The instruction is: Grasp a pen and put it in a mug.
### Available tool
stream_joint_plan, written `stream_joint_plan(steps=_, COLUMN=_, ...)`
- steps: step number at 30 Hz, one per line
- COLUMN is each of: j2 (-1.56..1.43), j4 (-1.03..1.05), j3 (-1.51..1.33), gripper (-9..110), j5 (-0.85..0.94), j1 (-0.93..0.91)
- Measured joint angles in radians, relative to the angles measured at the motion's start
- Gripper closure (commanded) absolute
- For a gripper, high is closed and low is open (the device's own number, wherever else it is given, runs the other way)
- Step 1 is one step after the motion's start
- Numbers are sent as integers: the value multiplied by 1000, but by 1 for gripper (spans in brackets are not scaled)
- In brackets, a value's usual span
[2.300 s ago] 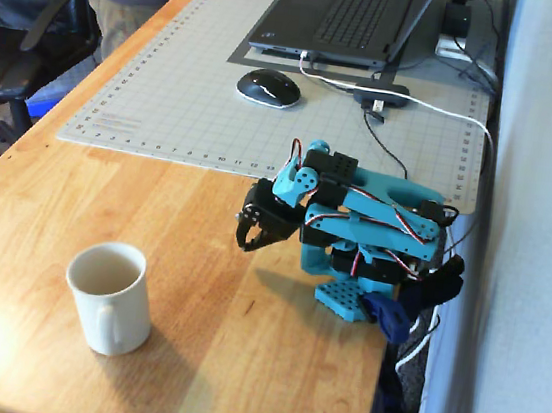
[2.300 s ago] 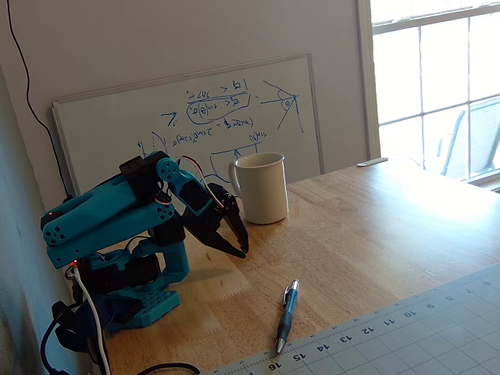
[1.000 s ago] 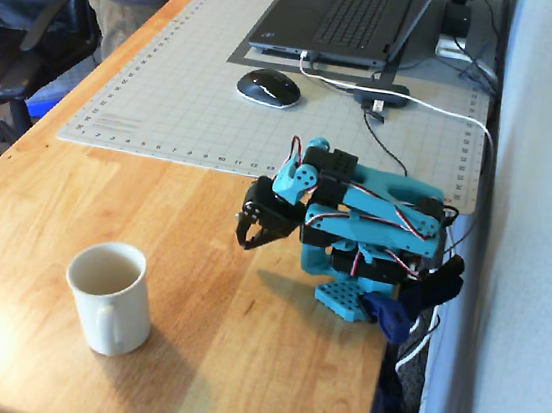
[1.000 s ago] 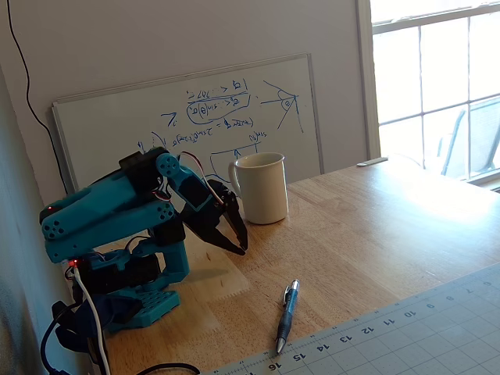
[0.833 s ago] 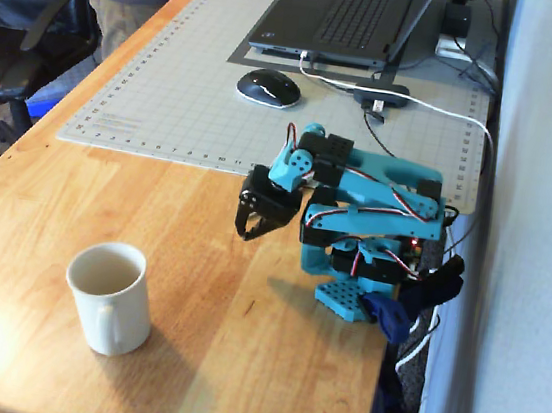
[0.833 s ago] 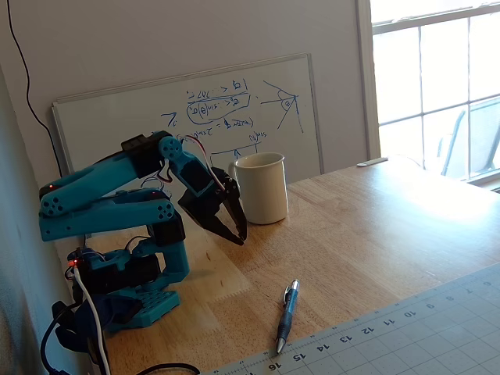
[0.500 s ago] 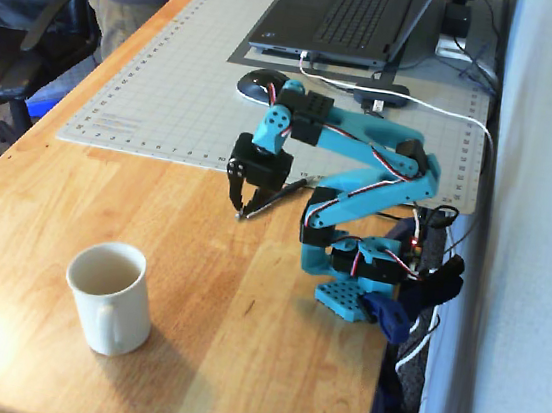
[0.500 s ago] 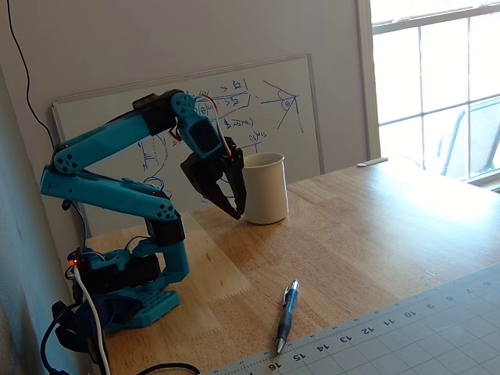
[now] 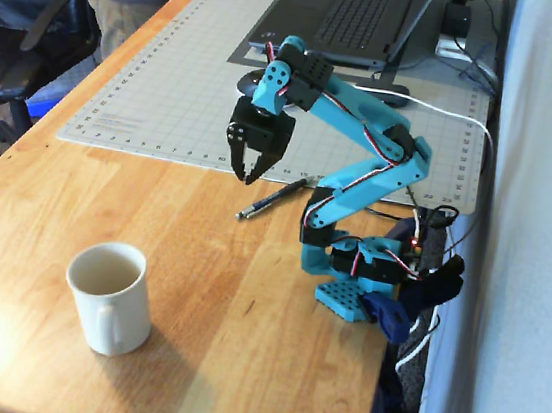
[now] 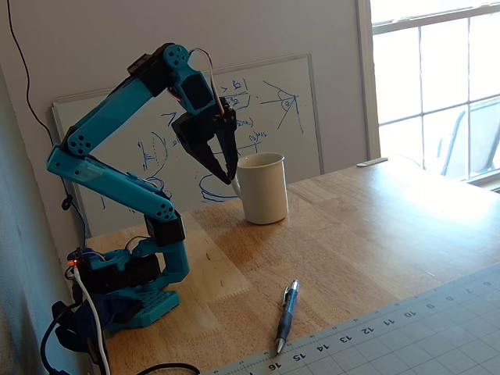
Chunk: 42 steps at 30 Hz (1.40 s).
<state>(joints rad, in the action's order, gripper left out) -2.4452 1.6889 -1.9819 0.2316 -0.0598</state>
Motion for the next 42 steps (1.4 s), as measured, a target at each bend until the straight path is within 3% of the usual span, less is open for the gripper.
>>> stream_joint_plan(steps=16, j2=14, j4=-5, j3=9, gripper=101, j5=0, j1=-446)
stream_joint_plan(steps=26, j2=87, j4=-140, j3=9, gripper=98, j5=0, j1=-704)
stream_joint_plan(steps=36, j2=264, j4=-146, j3=9, gripper=85, j5=-6, j1=-788)
stream_joint_plan(steps=42, j2=328, j4=-146, j3=9, gripper=82, j5=-103, j1=-819)
